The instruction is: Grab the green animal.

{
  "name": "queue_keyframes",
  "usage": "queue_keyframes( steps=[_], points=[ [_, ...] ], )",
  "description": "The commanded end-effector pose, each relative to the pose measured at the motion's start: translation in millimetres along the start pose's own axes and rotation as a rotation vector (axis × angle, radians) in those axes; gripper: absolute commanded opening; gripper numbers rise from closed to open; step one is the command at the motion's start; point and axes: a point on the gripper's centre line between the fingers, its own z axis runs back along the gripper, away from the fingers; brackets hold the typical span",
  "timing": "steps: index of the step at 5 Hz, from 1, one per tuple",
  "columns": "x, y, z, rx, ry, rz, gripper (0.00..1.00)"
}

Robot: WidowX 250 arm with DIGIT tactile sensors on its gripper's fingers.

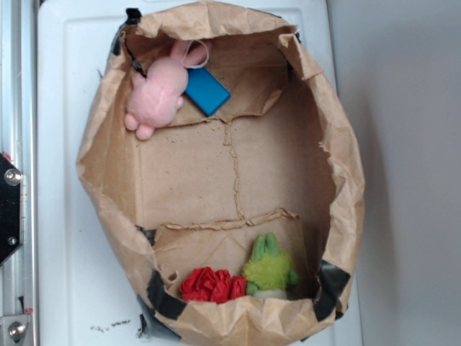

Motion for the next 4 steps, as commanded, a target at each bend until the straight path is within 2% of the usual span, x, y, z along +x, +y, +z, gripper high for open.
queue_keyframes(
  steps=[1, 2, 4],
  points=[
    [0, 0, 0, 0.0, 0.0, 0.0, 1.0],
    [30, -23, -19, 0.075, -0.096, -0.184, 1.0],
    [75, -3, -46, 0.057, -0.122, -0.281, 1.0]
  ],
)
